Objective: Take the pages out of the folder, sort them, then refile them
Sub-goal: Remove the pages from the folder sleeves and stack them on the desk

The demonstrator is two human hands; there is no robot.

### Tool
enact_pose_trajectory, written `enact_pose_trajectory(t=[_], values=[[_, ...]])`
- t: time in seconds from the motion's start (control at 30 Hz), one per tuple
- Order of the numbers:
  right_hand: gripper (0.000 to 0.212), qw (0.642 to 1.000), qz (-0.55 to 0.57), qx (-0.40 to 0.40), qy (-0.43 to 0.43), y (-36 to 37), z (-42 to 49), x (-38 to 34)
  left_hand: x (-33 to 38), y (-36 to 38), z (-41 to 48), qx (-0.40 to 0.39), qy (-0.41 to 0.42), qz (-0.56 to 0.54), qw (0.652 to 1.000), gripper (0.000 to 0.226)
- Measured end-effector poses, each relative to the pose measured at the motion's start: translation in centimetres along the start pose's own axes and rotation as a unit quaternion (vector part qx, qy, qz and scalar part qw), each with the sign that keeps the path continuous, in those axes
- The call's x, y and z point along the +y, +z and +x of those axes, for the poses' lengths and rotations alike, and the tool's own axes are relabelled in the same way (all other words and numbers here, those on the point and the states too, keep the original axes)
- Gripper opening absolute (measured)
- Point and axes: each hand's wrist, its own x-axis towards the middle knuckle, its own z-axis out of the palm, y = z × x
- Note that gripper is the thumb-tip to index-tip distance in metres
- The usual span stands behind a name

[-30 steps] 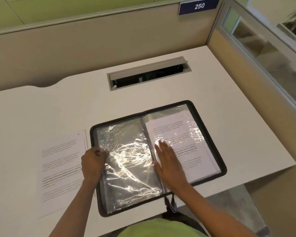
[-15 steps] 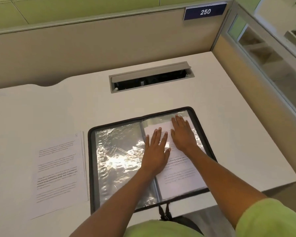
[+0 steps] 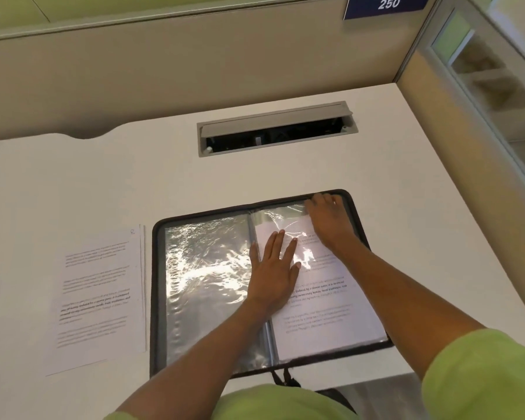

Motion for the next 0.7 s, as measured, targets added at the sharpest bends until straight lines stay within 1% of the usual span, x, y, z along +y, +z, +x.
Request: enact_pose_trajectory(t=[0.1, 0.2, 0.27, 0.33, 0.43, 0.53, 0.6, 0.7], values=[[0.034, 0.999, 0.011, 0.045, -0.018, 0.0, 0.6, 0.4, -0.4, -1.2, 1.9, 0.052, -0.005, -0.02, 0.998, 0.054], [0.028, 0.996, 0.024, 0.08, -0.029, -0.8, 1.2, 0.6, -1.3, -2.8, 5.2, 0.097, -0.051, -0.05, 0.993, 0.05], [0.027, 0.995, 0.032, 0.089, -0.04, -1.3, 1.3, 0.7, -1.9, -4.0, 7.3, 0.097, -0.077, -0.07, 0.99, 0.047], [0.028, 0.993, 0.04, 0.106, -0.046, -1.7, 1.3, 1.0, -2.6, -4.8, 9.0, 0.073, -0.08, -0.073, 0.991, 0.044], [0.024, 0.989, 0.054, 0.128, -0.06, -2.0, 1.5, 1.9, -3.8, -5.4, 10.6, 0.068, -0.056, -0.072, 0.994, 0.032], [0.015, 0.986, 0.047, 0.137, -0.079, -2.1, 1.6, 2.8, -4.4, -5.8, 11.6, 0.078, -0.051, -0.114, 0.989, 0.014], [0.01, 0.985, 0.047, 0.141, -0.091, -2.0, 1.6, 3.1, -4.5, -5.9, 11.8, 0.076, -0.045, -0.121, 0.989, 0.008], [0.003, 0.984, 0.071, 0.139, -0.09, -2.4, 2.1, 3.0, -4.6, -5.7, 11.7, 0.097, -0.027, -0.11, 0.989, 0.002]])
